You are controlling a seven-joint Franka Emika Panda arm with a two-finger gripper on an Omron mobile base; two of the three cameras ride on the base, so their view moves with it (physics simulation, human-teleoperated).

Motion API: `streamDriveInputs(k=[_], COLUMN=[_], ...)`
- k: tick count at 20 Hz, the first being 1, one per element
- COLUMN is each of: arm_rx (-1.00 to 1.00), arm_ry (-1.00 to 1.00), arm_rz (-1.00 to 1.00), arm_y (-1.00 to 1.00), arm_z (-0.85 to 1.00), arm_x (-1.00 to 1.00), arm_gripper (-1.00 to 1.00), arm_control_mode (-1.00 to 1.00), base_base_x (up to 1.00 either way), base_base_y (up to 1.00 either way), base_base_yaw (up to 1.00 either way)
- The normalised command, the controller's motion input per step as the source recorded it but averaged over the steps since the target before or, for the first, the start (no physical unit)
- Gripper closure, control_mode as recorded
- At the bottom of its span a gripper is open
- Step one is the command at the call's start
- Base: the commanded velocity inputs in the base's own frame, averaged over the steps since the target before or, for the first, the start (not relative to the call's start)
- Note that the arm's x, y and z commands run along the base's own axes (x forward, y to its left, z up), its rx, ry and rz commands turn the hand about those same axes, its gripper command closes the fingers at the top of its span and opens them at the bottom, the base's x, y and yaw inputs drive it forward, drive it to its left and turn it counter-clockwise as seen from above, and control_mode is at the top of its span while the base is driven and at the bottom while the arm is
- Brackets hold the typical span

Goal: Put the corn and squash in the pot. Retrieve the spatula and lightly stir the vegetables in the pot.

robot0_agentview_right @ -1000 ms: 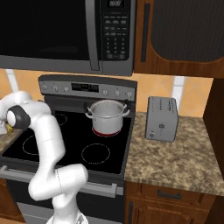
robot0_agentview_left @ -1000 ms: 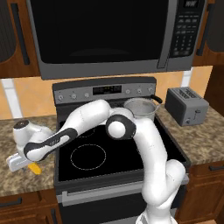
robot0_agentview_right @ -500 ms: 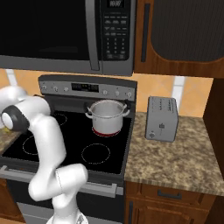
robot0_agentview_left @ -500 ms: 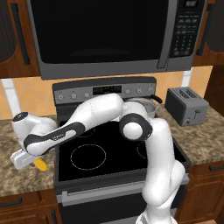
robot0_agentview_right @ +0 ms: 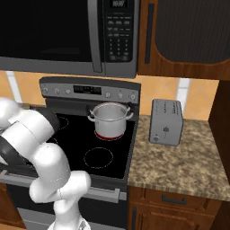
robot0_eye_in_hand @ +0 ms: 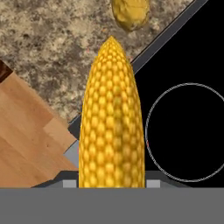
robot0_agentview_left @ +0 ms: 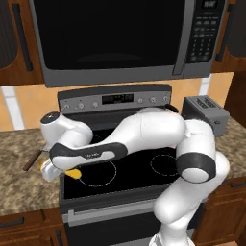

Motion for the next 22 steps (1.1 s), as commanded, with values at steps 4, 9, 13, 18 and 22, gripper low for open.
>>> streamDriveInputs(k=[4, 9, 13, 18, 22], arm_rx=[0.02, -0.04, -0.06, -0.01, 0.12], arm_ry=[0.01, -0.01, -0.01, 0.00, -0.03], arm_rz=[-0.02, 0.00, 0.00, 0.01, -0.04], arm_y=[-1.00, -1.00, -1.00, -1.00, -0.84], arm_z=[0.21, 0.27, 0.34, 0.08, 0.02], arm_x=[0.00, 0.12, 0.20, 0.15, 0.20], arm_gripper=[1.00, 1.00, 1.00, 1.00, 1.00], arm_control_mode=[-1.00, -1.00, -1.00, -1.00, -1.00], base_base_x=[0.00, 0.00, 0.00, 0.00, 0.00], base_base_y=[0.00, 0.00, 0.00, 0.00, 0.00], base_base_yaw=[0.00, 0.00, 0.00, 0.00, 0.00])
